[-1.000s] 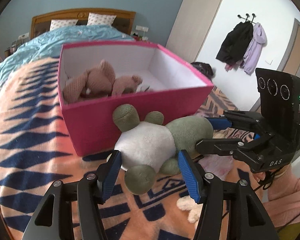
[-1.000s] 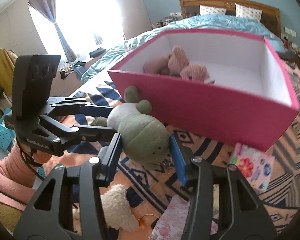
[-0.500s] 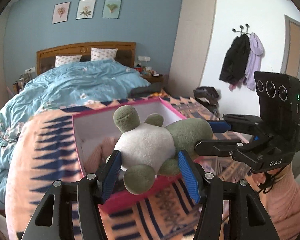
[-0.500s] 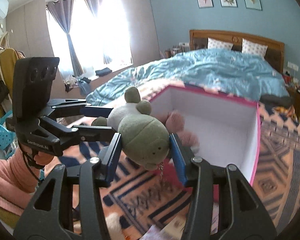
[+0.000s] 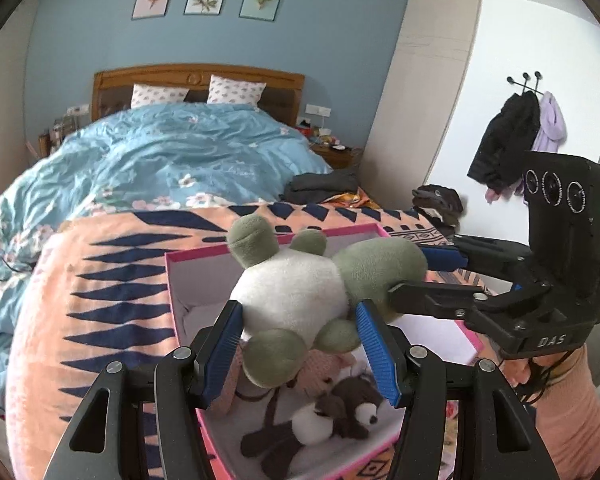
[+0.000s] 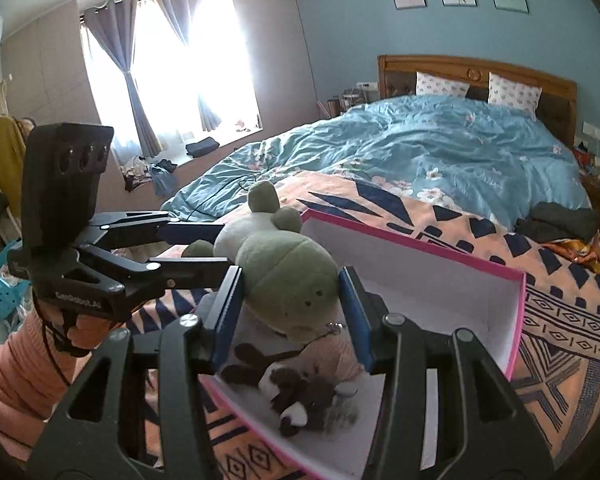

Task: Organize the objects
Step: 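Carry the green plush into the pink box and open the right gripper, then withdraw the right gripper and move it to the cream fluffy teddy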

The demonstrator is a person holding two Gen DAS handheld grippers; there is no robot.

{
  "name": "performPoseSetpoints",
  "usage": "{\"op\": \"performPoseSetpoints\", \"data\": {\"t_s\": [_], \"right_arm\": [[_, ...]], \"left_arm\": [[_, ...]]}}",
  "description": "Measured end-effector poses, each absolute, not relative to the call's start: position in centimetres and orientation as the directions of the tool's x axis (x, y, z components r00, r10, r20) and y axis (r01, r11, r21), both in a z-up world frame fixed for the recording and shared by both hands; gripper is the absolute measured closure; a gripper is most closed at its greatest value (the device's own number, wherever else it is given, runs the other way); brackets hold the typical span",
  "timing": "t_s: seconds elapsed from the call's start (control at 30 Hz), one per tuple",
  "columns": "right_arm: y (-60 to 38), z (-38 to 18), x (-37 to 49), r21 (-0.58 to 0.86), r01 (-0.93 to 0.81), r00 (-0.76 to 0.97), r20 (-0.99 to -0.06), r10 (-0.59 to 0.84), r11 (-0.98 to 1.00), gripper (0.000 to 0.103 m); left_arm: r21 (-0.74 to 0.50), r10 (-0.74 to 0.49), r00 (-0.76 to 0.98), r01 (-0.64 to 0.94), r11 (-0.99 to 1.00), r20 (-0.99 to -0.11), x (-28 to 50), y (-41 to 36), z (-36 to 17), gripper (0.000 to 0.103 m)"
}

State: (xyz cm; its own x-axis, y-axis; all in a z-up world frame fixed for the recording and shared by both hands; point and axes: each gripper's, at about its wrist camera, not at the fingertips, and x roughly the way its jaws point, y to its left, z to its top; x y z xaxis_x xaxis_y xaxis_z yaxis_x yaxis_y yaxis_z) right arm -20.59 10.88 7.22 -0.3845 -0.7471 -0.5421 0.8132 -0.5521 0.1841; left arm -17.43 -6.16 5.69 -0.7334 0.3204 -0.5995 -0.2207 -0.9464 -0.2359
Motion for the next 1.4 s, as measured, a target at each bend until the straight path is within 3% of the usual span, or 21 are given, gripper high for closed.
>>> {"op": "performPoseSetpoints", "data": {"t_s": [0.1,0.17,0.33,0.7,0.8,0.9,1.0,1.4], "right_arm": [[9.7,6.2,-22.4,0.177,0.806,-0.378,-0.581,-0.721,-0.565,0.053],[9.0,5.6,-23.5,0.172,0.801,-0.375,-0.602,-0.705,-0.573,0.053],[7.9,3.7,-26.6,0.218,0.782,-0.333,-0.647,-0.686,-0.585,0.054],[6.2,3.4,-30.3,0.309,0.732,-0.312,-0.641,-0.702,-0.607,0.054],[6.1,1.6,-32.4,0.34,0.665,-0.292,-0.702,-0.65,-0.666,0.054],[6.3,0.3,-33.5,0.31,0.608,-0.31,-0.755,-0.577,-0.731,0.054],[6.8,-0.8,-34.0,0.306,0.573,-0.297,-0.787,-0.541,-0.76,0.043],[4.5,-2.2,-32.6,0.259,0.652,-0.253,-0.812,-0.526,-0.713,0.049]], "left_arm": [[-0.223,0.312,-0.717,-0.219,-0.95,-0.624,-19.1,-5.9,4.8,0.051],[-0.186,0.279,-0.716,-0.208,-0.96,-0.64,-20.1,-5.7,4.0,0.051],[-0.267,0.304,-0.673,-0.162,-0.95,-0.674,-22.3,-7.3,1.8,0.051],[-0.187,0.202,-0.688,-0.098,-0.978,-0.697,-23.3,-7.8,1.6,0.051],[-0.165,0.178,-0.681,-0.084,-0.983,-0.71,-23.6,-7.7,1.1,0.051],[-0.156,0.168,-0.677,-0.079,-0.985,-0.717,-23.7,-7.7,0.8,0.051],[-0.152,0.166,-0.675,-0.079,-0.985,-0.719,-23.7,-7.7,0.7,0.05],[-0.1,0.123,-0.681,-0.073,-0.992,-0.722,-23.4,-7.1,0.7,0.048]]}}
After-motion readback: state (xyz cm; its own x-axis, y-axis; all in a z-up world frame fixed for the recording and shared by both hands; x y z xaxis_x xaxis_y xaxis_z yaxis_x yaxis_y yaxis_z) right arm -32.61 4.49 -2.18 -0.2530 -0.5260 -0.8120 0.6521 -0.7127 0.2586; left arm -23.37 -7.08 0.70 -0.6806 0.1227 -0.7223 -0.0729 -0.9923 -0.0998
